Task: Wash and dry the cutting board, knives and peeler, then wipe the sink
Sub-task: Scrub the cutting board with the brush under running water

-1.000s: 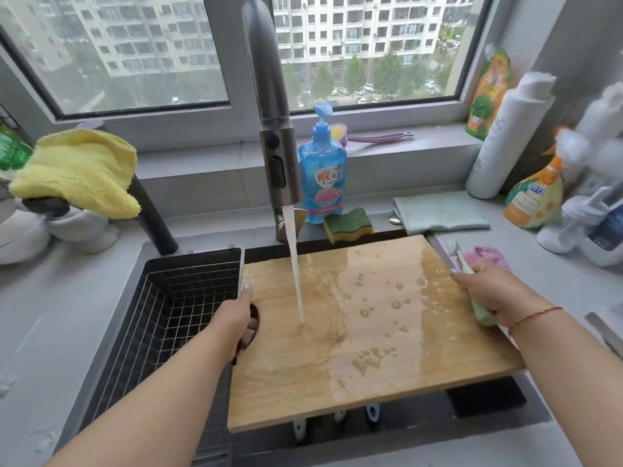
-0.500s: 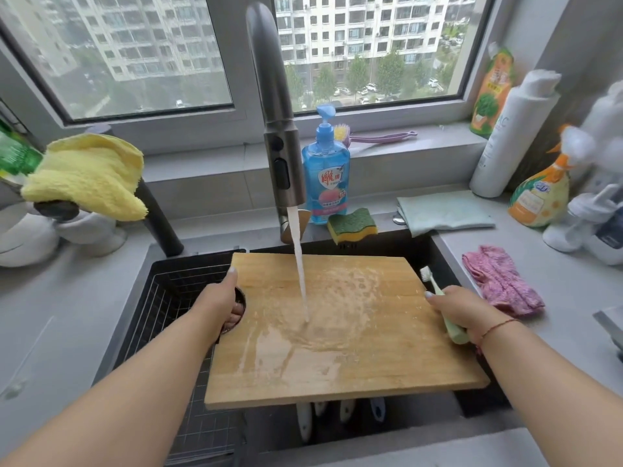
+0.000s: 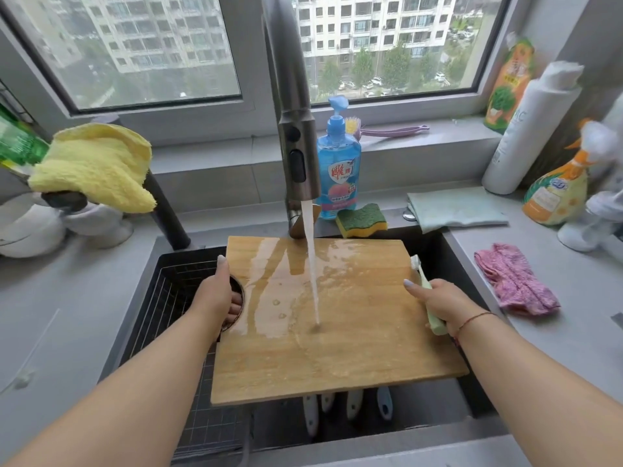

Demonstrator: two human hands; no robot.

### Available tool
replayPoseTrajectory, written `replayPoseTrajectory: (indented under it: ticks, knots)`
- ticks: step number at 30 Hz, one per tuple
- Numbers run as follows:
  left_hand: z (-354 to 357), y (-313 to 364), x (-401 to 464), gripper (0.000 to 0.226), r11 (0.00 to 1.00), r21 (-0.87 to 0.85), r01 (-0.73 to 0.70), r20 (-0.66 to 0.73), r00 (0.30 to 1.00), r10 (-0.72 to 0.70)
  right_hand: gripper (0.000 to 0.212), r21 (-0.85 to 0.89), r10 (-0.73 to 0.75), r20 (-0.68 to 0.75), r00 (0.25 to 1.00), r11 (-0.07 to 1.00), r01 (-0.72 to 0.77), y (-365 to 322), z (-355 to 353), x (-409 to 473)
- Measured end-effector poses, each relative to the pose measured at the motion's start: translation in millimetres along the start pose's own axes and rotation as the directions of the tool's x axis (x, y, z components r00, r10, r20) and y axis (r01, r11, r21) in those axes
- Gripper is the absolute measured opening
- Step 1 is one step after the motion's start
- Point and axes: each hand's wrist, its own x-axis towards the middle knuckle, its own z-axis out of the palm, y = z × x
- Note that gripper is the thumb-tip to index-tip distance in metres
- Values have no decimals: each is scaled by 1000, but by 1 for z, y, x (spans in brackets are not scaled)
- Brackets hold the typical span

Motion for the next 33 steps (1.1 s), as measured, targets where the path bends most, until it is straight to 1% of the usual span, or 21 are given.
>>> replayPoseTrajectory:
  ticks: [4,8,11,13,16,21,27,33]
  knots:
    - [1,-5,5,89,999,-48,14,19,1000,-14,40,-8,-9,-47,999,1000,9,-6,-1,2]
    - [2,-8,6,87,994,-98,47,99,994,-37,36,13,-17,-79,997,1000,18,-9,-1,1]
    - [1,-7,5,83,986,-158,50,125,992,-30,33,16,-30,-104,994,999,32,-7,2,2]
    - [-1,-7,4,85,984,-168,63,128,991,-42,32,26,-29,-98,995,999,32,-6,5,1]
    - [-2,-6,-1,81,980,-181,80,132,990,-56,31,23,-23,-83,996,999,25,-5,7,-4]
    - [-6,-6,-3,83,972,-220,88,141,988,-58,32,61,-6,-99,995,998,12,-1,5,-9]
    - [-4,-4,-10,77,965,-248,88,170,984,-46,32,90,33,-108,994,996,-24,8,4,-12]
    - [-10,-2,-11,81,961,-264,85,172,984,-40,41,110,12,-129,992,994,3,10,4,-9]
